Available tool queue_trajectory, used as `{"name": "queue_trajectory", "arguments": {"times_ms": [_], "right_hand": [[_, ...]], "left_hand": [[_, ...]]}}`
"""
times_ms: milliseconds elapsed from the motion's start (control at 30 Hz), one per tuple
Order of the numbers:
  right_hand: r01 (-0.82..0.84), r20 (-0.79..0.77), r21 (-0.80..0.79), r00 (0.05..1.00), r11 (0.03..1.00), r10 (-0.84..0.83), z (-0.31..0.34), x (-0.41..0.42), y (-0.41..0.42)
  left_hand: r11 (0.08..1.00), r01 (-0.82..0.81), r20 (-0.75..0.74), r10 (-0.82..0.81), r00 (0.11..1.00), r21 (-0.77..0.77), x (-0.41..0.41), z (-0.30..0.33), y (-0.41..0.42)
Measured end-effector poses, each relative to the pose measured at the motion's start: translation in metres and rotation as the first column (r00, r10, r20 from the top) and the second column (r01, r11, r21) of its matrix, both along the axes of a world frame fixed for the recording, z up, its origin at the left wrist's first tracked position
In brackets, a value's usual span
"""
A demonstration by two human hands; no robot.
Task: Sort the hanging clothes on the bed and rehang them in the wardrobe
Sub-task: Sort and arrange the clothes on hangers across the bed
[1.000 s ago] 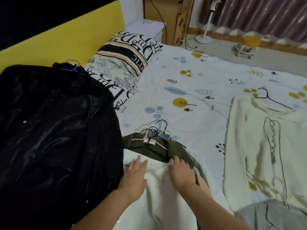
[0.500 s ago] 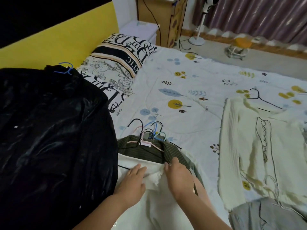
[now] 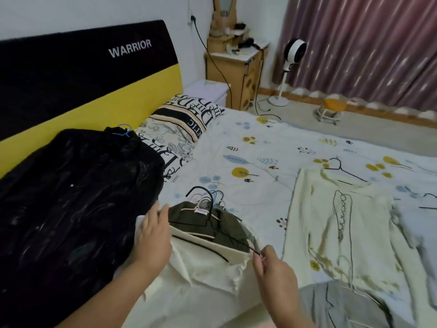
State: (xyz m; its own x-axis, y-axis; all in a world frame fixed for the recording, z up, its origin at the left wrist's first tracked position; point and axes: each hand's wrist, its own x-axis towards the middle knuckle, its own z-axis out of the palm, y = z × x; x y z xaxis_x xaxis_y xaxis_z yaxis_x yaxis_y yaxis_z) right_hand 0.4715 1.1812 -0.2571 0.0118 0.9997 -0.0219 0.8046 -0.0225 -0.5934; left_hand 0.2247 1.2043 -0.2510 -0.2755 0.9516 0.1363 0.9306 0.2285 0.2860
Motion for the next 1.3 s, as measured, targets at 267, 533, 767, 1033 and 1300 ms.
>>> {"name": "queue_trajectory", "arguments": {"times_ms": [267, 533, 767, 1033, 1300], "right_hand": [[-0.024, 0.026, 0.161, 0.999, 0.987, 0.020, 0.066, 0.067, -0.068], [0.055, -0.021, 0.255, 0.998, 0.965, -0.051, 0.121, 0.132, -0.133], [0.124, -0.058, 0.325, 0.992, 0.938, -0.111, 0.185, 0.192, -0.182], [0.187, -0.217, 0.410, 0.971, 0.893, -0.103, 0.251, 0.250, -0.190], [0.185, 0.009, 0.488, 0.976, 0.853, -0.216, 0.267, 0.292, -0.136]], "left_hand": [[0.958, 0.217, -0.146, -0.246, 0.958, -0.185, 0.004, 0.080, -0.063], [0.958, 0.283, -0.081, -0.279, 0.957, 0.044, 0.071, 0.144, -0.127], [0.919, 0.380, -0.144, -0.364, 0.920, 0.108, 0.135, 0.208, -0.162], [0.877, 0.432, -0.050, -0.432, 0.900, 0.212, 0.194, 0.266, -0.154], [0.786, 0.602, 0.006, -0.609, 0.793, 0.141, 0.227, 0.276, -0.091]]}}
